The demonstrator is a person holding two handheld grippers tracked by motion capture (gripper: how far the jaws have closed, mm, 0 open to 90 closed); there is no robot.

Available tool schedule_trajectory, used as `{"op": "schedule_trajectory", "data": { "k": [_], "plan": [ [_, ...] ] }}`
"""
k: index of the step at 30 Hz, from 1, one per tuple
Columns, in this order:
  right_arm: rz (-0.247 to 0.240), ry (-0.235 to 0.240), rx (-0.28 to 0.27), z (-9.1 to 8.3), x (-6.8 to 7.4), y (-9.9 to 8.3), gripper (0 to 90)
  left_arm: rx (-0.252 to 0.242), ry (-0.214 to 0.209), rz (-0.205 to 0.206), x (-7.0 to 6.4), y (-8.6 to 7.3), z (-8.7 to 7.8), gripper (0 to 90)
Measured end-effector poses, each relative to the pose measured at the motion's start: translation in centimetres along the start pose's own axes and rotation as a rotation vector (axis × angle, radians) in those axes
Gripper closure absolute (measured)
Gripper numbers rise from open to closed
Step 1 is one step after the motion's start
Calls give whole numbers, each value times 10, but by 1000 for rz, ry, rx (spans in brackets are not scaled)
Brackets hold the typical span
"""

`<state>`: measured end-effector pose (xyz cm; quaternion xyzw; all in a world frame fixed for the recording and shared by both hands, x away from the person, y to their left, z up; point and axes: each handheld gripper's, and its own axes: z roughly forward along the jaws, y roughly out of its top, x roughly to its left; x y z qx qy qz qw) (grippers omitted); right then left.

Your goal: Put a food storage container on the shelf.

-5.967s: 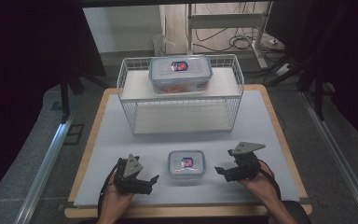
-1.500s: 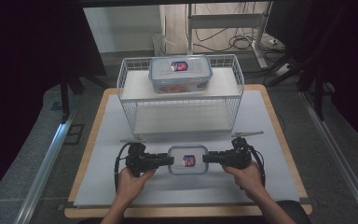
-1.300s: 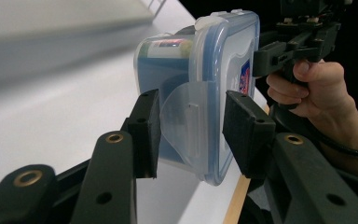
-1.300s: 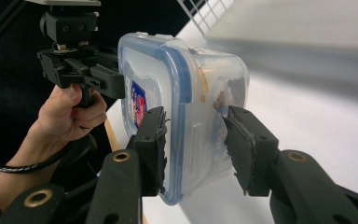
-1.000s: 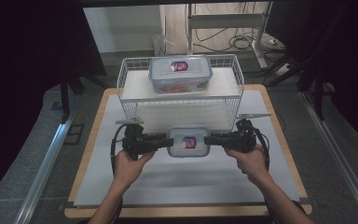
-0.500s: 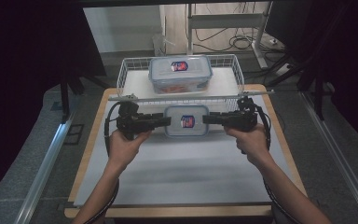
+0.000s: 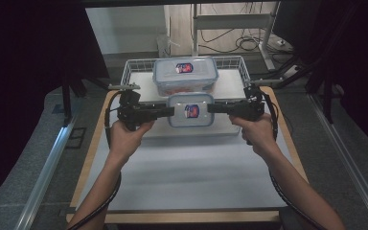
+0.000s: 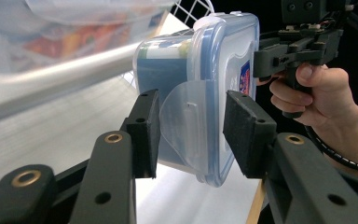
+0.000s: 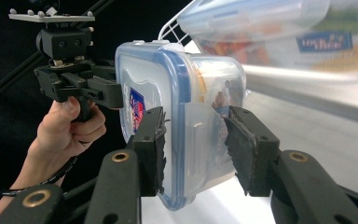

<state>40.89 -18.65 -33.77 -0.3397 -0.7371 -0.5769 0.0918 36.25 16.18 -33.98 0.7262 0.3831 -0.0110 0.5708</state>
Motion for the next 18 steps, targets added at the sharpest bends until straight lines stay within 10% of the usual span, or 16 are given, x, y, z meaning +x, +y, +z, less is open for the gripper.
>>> {"op": "schedule_trajectory", "data": {
  "k": [18],
  "plan": [
    [0, 12, -41, 7, 1, 46, 575, -30, 25, 4, 6, 48, -12, 570]
  ]
}}
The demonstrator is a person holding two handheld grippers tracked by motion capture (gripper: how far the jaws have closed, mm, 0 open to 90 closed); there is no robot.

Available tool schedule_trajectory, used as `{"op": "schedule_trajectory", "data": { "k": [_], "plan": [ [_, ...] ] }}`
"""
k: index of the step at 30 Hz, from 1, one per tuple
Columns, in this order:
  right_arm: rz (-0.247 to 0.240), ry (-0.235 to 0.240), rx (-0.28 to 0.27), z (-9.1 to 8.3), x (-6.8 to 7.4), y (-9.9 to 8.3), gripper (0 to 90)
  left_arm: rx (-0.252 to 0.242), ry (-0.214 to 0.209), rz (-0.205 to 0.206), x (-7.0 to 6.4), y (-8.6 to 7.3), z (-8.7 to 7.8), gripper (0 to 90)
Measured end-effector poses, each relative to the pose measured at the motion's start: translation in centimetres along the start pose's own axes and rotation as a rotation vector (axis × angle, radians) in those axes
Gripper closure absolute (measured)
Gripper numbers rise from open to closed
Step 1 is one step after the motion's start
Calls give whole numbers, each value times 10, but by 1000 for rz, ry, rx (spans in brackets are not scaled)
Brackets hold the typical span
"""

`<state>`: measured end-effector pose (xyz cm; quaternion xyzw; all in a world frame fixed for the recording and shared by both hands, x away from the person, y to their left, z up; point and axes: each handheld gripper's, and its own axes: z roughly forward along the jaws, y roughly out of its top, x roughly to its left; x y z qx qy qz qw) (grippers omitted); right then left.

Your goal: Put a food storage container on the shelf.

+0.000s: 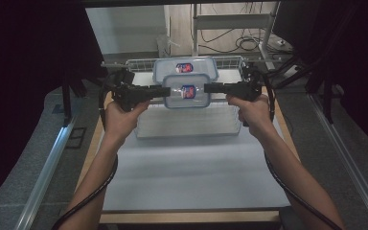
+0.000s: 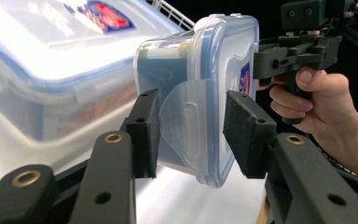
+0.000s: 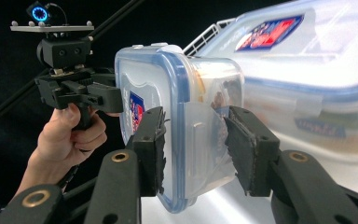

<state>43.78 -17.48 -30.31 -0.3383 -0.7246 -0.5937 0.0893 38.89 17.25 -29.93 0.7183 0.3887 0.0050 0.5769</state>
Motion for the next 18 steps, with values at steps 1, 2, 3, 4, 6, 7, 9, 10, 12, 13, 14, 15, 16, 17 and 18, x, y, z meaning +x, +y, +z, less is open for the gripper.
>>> {"op": "schedule_trajectory", "data": {
  "k": [1, 2, 3, 4, 6, 7, 9, 10, 12, 13, 14, 15, 16, 17, 18],
  "plan": [
    [3, 1, -2, 0, -1, 3, 575, -1, 0, 2, 1, 3, 0, 569],
    [5, 1, -6, 0, -2, 6, 575, -2, -1, 0, 2, 6, 1, 569],
    [6, 0, -10, 0, -3, 9, 575, -3, -2, -1, 3, 9, 2, 569],
    [5, -1, -16, 0, -3, 11, 576, -5, -3, -4, 4, 11, 3, 569],
    [13, -4, -26, 0, -5, 16, 575, -9, -6, -4, 5, 16, 4, 569],
    [16, -4, -28, 0, -5, 18, 575, -9, -7, -5, 6, 19, 5, 569],
    [15, -5, -37, -1, -7, 23, 576, -13, -9, -7, 8, 24, 6, 570],
    [20, -7, -37, -1, -7, 26, 576, -15, -10, -6, 8, 27, 6, 569],
    [26, -10, -41, -1, -7, 31, 576, -21, -10, -11, 10, 32, 6, 569],
    [25, -9, -46, -1, -8, 34, 575, -24, -10, -13, 11, 35, 6, 570],
    [29, -9, -48, 0, -8, 36, 575, -28, -10, -13, 11, 37, 6, 570],
    [30, -8, -52, 0, -8, 38, 575, -31, -9, -16, 12, 39, 6, 569],
    [34, -9, -57, 1, -9, 41, 575, -31, -9, -19, 13, 41, 6, 569],
    [35, -9, -56, 1, -9, 42, 576, -36, -9, -22, 15, 43, 6, 569],
    [38, -9, -60, 2, -10, 45, 576, -38, -8, -25, 16, 45, 6, 569]
  ]
}}
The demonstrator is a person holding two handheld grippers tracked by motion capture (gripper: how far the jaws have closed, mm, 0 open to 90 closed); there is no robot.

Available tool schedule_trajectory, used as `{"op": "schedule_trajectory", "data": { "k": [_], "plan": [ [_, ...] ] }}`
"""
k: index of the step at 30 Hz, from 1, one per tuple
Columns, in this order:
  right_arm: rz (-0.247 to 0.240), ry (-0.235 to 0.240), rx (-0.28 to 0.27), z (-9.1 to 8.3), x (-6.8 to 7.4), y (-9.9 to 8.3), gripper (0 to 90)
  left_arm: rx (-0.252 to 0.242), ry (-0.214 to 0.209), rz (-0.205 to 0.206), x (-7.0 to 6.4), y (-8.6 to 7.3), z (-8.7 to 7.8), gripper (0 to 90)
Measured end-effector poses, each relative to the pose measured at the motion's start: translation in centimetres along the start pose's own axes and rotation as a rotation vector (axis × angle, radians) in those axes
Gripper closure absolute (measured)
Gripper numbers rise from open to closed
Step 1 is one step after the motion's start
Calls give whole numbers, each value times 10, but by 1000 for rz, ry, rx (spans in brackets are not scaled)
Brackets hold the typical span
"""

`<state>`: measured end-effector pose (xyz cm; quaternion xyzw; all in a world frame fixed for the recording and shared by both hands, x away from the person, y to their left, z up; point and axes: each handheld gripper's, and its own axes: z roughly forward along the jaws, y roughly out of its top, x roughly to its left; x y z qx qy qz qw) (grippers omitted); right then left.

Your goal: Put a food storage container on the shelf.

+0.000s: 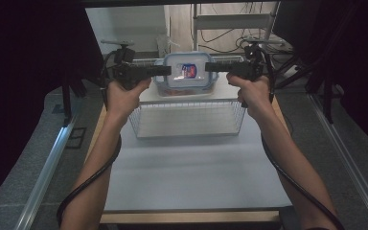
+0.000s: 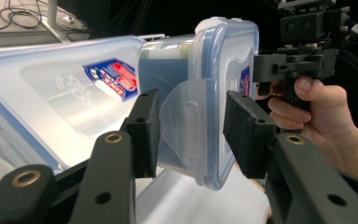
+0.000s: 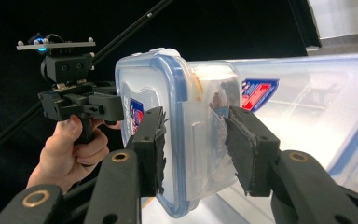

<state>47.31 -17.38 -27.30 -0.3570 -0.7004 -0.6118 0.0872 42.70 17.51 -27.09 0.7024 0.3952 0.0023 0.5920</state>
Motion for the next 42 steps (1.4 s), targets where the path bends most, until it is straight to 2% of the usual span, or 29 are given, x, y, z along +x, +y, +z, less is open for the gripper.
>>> {"op": "schedule_trajectory", "data": {
  "k": [6, 14, 19, 27, 30, 32, 34, 38, 42],
  "plan": [
    [8, -3, -9, 5, -4, 9, 575, -12, -3, -21, 9, 6, 2, 569],
    [27, -17, -8, 13, -12, 17, 575, -26, -12, -76, 23, 7, 8, 569],
    [41, -18, -5, 17, -19, 18, 573, -25, -6, -85, 28, 7, 11, 568],
    [49, -24, -20, 19, -24, 19, 559, -27, 31, -70, 24, 10, 13, 557],
    [29, -65, -7, 20, -22, 20, 570, -10, 99, -35, 21, 12, 15, 530],
    [10, -80, 1, 22, -20, 20, 557, 9, 133, -35, 20, 13, 18, 509],
    [-13, -128, 12, 25, -19, 20, 542, -6, 123, -59, 23, 14, 19, 495],
    [9, -114, -3, 26, -23, 19, 547, -25, 106, -91, 30, 13, 20, 493],
    [3, -114, -7, 26, -23, 19, 543, -22, 124, -69, 29, 14, 21, 481]
  ]
}}
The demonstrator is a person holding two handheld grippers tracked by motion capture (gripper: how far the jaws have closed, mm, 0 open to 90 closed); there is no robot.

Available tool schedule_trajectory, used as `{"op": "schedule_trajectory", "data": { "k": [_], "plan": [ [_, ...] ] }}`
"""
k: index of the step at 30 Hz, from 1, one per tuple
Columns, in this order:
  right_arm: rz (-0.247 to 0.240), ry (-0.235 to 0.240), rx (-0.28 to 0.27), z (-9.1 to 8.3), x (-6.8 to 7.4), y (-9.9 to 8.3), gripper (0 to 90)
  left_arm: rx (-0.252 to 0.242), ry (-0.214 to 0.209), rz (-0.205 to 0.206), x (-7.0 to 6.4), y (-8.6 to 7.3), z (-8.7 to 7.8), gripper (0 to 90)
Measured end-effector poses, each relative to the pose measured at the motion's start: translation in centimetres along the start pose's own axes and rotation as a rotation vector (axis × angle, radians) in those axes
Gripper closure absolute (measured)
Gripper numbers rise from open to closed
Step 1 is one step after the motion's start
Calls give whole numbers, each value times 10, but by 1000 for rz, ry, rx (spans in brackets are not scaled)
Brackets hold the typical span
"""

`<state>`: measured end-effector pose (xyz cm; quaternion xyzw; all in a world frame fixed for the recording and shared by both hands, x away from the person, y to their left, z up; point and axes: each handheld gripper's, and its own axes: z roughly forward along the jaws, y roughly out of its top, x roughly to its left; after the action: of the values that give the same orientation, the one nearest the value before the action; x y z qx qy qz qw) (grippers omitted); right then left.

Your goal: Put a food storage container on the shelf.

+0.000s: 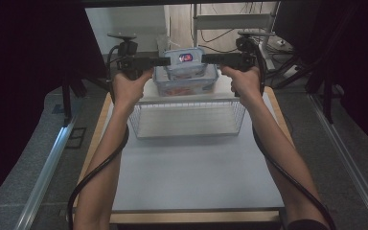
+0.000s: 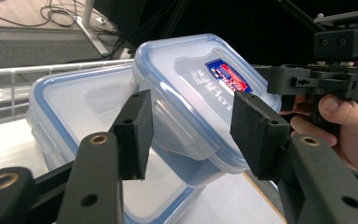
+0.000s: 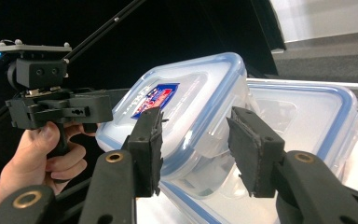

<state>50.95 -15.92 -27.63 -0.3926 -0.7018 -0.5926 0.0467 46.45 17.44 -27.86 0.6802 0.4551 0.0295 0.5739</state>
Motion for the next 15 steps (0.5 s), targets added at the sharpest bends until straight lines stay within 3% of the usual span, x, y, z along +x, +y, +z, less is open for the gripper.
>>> {"op": "schedule_trajectory", "data": {
  "k": [2, 7, 12, 15],
  "plan": [
    [-23, -12, -7, -1, 1, 0, 528, -12, 25, 26, -4, 0, -2, 450],
    [-125, -57, -33, -9, 7, -3, 511, -44, 61, 98, -13, -6, -15, 469],
    [-183, -66, -62, -23, 12, -7, 551, -78, 87, 184, -23, -21, -30, 606],
    [-233, -88, -53, -27, 16, -12, 584, -66, 105, 256, -29, -32, -32, 754]
  ]
}}
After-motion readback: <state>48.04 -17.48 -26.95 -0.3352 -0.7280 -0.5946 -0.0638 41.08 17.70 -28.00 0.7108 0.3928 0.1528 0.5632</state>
